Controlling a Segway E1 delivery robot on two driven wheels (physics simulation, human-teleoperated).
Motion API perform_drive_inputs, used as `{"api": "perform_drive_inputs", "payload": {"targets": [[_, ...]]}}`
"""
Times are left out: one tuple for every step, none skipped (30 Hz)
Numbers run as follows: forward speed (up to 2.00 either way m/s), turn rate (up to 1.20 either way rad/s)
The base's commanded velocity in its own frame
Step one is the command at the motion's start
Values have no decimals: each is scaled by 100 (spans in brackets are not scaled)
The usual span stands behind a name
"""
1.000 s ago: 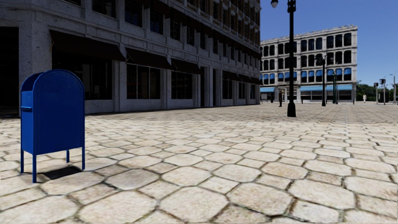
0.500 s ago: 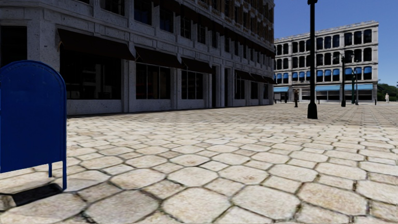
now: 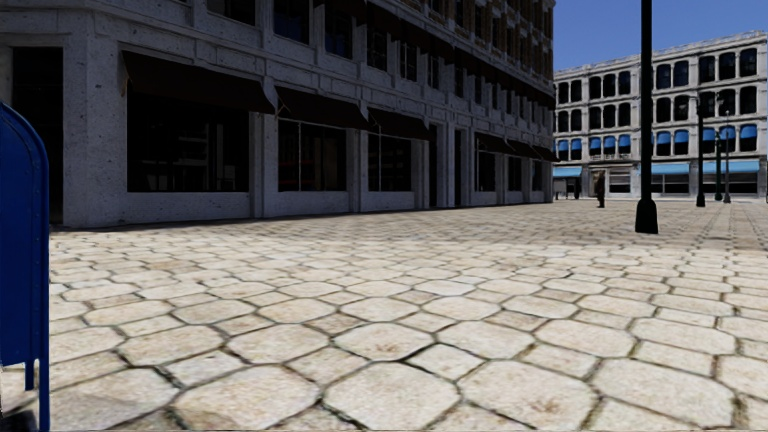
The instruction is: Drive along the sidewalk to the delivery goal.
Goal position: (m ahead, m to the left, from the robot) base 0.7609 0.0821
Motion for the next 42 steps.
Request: {"api": "perform_drive_inputs", "payload": {"targets": [[112, 40], [112, 44], [112, 48], [109, 50], [109, 50], [104, 52], [100, 55], [99, 55], [97, 54], [97, 54], [87, 52], [82, 52], [73, 50], [73, 50], [49, 46], [0, 0], [0, 0], [0, 0], [0, 0], [0, 0], [0, 0], [0, 0], [0, 0], [0, 0], [0, 0], [0, 0], [0, 0], [0, 0], [0, 0], [0, 0], [0, 0], [0, 0], [0, 0], [0, 0], [0, 0], [0, 0], [0, 0], [0, 0], [0, 0], [0, 0], [0, 0], [0, 0]]}}
